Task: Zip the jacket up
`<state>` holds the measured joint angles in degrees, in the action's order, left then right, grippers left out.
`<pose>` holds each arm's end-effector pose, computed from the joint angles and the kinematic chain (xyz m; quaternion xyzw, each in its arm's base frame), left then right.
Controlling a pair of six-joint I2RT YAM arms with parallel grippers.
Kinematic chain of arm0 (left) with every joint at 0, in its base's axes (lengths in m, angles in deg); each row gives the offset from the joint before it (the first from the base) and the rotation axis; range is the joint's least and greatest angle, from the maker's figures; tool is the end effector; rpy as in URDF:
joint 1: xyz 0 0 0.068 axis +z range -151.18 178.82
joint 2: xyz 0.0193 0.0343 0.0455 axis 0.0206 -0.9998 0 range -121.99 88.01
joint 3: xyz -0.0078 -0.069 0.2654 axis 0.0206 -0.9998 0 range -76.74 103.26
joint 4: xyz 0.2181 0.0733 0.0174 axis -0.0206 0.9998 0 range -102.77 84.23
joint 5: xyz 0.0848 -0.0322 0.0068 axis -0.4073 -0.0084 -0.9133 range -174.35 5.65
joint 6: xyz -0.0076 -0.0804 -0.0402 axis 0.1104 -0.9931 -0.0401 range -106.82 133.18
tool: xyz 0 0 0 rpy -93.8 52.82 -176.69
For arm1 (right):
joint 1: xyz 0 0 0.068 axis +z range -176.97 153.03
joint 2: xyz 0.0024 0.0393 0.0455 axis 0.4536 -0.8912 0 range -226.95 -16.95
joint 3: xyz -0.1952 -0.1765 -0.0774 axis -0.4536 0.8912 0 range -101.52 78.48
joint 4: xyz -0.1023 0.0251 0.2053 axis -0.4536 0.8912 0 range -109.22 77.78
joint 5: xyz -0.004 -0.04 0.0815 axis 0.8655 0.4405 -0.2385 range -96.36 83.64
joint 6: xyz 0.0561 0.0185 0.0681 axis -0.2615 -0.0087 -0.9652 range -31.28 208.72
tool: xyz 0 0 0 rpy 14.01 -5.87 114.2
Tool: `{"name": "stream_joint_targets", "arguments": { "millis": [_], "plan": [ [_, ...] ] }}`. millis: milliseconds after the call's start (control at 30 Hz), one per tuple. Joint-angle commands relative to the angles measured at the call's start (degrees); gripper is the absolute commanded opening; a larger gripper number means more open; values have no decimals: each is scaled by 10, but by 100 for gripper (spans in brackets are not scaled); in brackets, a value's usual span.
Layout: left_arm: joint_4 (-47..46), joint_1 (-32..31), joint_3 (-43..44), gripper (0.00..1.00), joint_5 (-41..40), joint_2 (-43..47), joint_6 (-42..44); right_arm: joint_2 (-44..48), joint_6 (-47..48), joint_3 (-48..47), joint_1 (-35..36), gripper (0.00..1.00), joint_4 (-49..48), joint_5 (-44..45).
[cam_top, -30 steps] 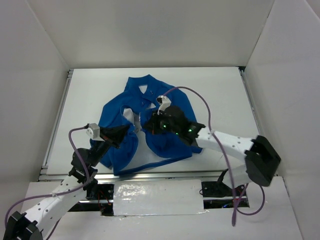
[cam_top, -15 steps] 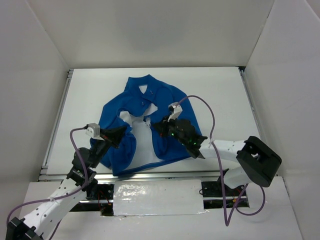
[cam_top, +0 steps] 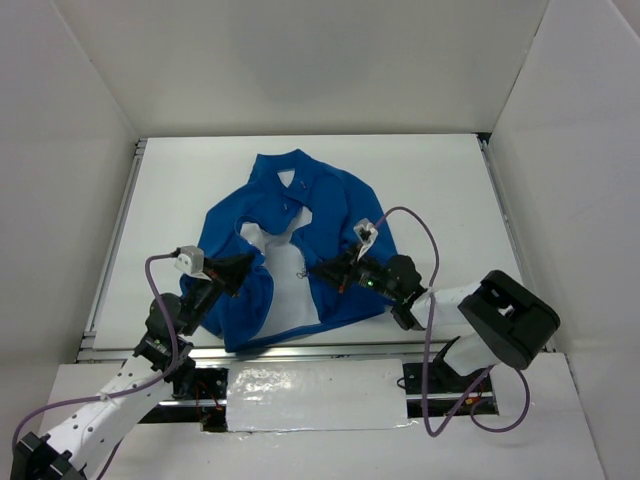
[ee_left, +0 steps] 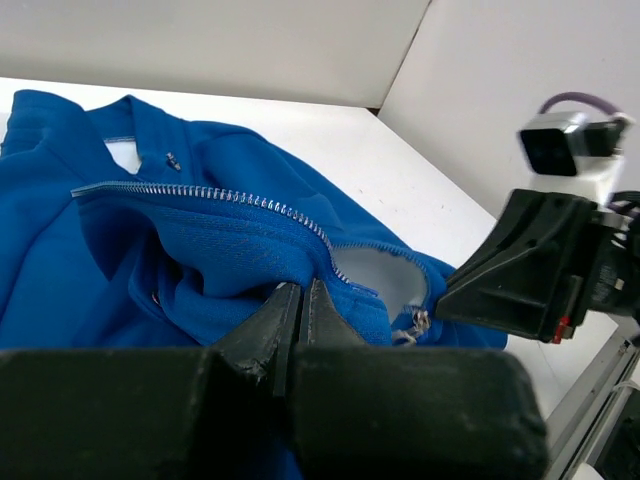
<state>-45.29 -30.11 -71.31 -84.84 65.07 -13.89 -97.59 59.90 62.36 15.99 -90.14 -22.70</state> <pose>0.1272 -0.0696 0.2505 0.0065 0.6086 -0.3702 0.7017 0.1839 0.2024 0.2269 -0.1863 0.6418 0.5093 0.5423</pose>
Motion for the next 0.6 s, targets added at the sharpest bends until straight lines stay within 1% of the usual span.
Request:
{"name": "stream_joint_targets", "arguments": {
  "millis": [0,33,67,100,133,167,200,233,267,300,333,367,400,433,467,500,533,567],
  "plan": [
    [-24,-1,28,0,10,7,16,-24,-90,-49,-36,0,-273,-252],
    [-21,-1,28,0,8,9,16,-22,-38,-82,-27,0,-104,-270],
    [-20,-1,29,0,8,9,15,-19,26,-168,-16,0,49,-264],
    [-17,-1,31,0,8,9,15,-16,108,-218,5,0,207,-206],
    [-13,-1,34,0,7,11,16,-28,219,-259,61,0,414,24],
    [-7,-2,37,0,8,13,18,-47,244,-313,78,0,451,142],
    [-4,-1,38,0,8,16,20,-78,224,-331,88,0,466,259],
    [-1,-1,37,0,8,18,21,-85,205,-343,87,0,468,338],
    [0,-1,34,0,8,19,21,-84,196,-348,74,0,458,407],
    [-2,-1,34,0,8,20,20,-63,192,-334,74,0,435,423],
    [-4,-1,34,0,8,21,19,-49,199,-274,75,0,328,422],
    [-8,-1,34,0,8,20,19,-12,206,-234,75,0,248,391],
    [-11,-2,34,0,8,19,18,-1,211,-191,76,0,80,359],
    [-11,-1,34,0,8,17,18,5,215,-123,74,0,5,288],
    [-11,-1,34,0,8,15,20,-1,220,-100,72,0,-65,259],
    [-11,-1,36,0,13,11,23,-12,227,-82,72,0,-170,238],
    [-8,-1,39,0,12,11,24,-24,231,-56,72,0,-212,204],
    [-5,-1,39,0,13,9,25,-56,238,-46,72,0,-252,198]
  ]
}}
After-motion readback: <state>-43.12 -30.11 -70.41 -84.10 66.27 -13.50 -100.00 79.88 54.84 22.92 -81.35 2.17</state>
